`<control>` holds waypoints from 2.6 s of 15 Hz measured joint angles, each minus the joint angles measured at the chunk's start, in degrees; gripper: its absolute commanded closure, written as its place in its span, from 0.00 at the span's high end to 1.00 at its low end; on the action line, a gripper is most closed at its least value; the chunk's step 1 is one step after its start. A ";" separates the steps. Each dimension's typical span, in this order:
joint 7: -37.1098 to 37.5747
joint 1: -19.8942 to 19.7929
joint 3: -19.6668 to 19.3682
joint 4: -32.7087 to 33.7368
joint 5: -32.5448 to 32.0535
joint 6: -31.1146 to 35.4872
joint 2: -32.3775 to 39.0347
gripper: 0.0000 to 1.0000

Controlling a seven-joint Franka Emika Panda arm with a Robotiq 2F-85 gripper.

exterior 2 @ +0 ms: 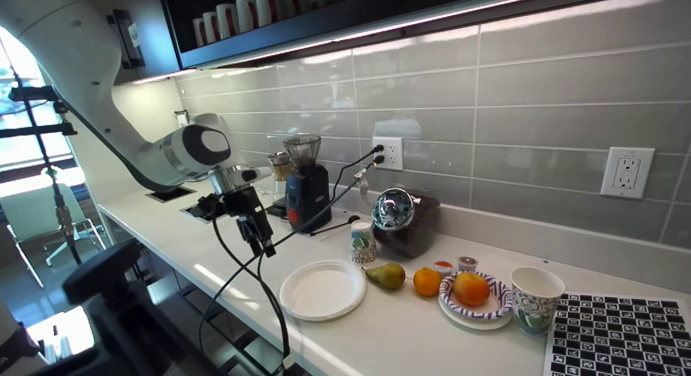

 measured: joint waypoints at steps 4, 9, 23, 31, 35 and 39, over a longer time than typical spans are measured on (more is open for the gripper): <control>0.34 3.37 -2.02 4.26 0.77 0.63 7.82 1.00; 0.31 4.19 -2.77 5.89 0.85 1.06 10.27 1.00; 16.62 16.51 -6.79 11.19 -18.34 -10.81 18.89 1.00; 16.73 16.27 -6.28 14.85 -24.94 -11.75 24.27 1.00; 16.73 16.32 -5.68 16.43 -25.24 -13.34 26.40 1.00; 16.73 16.36 -5.21 18.27 -25.38 -15.01 28.45 1.00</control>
